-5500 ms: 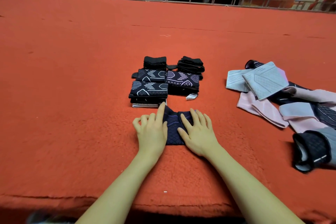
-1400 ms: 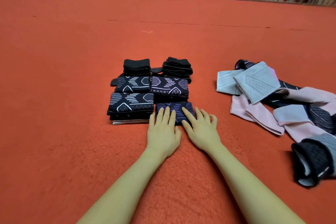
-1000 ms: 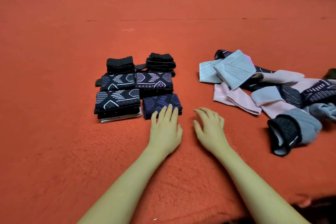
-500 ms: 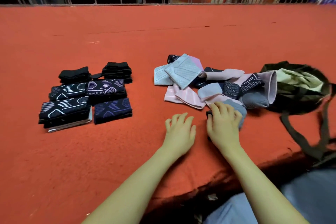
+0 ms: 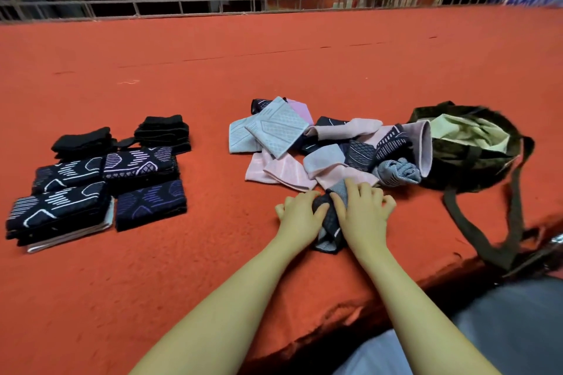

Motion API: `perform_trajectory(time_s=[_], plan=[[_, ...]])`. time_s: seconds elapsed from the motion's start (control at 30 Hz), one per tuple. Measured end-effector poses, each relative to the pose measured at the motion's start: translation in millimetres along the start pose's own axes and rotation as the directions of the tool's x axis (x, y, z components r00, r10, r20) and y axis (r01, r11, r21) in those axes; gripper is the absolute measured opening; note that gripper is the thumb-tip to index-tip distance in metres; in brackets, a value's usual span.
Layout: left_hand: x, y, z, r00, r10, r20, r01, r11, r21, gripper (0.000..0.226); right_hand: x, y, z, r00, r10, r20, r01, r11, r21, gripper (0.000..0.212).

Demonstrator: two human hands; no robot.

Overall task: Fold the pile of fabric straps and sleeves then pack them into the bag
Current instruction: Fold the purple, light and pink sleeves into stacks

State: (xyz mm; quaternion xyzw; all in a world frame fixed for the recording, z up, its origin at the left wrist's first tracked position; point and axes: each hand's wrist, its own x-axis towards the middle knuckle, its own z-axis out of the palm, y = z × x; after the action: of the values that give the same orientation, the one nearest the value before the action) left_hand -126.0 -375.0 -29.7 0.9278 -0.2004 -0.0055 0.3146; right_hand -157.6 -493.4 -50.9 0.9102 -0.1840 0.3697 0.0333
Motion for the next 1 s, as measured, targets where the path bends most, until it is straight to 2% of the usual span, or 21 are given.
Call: perform_trajectory(time_s=[0.13,0.3,0.4,0.5,0.63,0.7,0.8,0.9,1.0], plan=[[-12.1,-13.0,-8.9,0.987,-0.032,-0.159,0.027,0.999,-0.036,0.023,-2.2,-14.3,-2.1,0.994,-0.04,-0.106,0.046,0.997,0.055,0.039],[-40.9,-59.0,-57.4,0.927,-0.054,-0.37,0.066,0.998,0.02,0.021,-13.7,-72.1,-16.8,0.965,-0.202,-0.17,0.235,0.95,0.204,0.031],[-65.0,-97.3,-93.9,0.904,-0.067,-0.422,0.122,0.987,0.104,0.019,-30.0,-121.4,-30.2,0.959,-0.229,-0.165,0.272,0.91,0.314,0.026],[-89.8,-136.0,-127.7,0.872,-0.138,-0.47,0.238,0.958,0.161,0.02,-45.3,-163.8,-42.6,0.943,-0.282,-0.176,0.328,0.871,0.366,0.027],[-116.2,-173.2,-150.2,0.786,-0.275,-0.554,0.394,0.913,0.106,0.021,-65.1,-211.4,-51.6,0.923,-0.342,-0.179,0.385,0.782,0.49,0.029],[-122.2,-183.7,-148.6,0.769,-0.289,-0.571,0.424,0.898,0.117,0.03,-72.6,-226.4,-51.3,0.91,-0.375,-0.175,0.41,0.761,0.503,0.029],[-122.1,-186.8,-142.2,0.779,-0.234,-0.582,0.392,0.906,0.159,0.046,-77.5,-231.4,-45.9,0.923,-0.358,-0.137,0.377,0.785,0.491,0.029],[-120.6,-186.1,-128.5,0.825,-0.035,-0.565,0.3,0.873,0.384,0.036,-77.5,-225.0,-39.2,0.94,-0.331,-0.087,0.328,0.796,0.509,0.028],[-118.9,-193.7,-115.0,0.805,0.03,-0.592,0.302,0.839,0.453,0.032,-71.7,-223.3,-32.3,0.946,-0.321,-0.055,0.301,0.801,0.518,0.029]])
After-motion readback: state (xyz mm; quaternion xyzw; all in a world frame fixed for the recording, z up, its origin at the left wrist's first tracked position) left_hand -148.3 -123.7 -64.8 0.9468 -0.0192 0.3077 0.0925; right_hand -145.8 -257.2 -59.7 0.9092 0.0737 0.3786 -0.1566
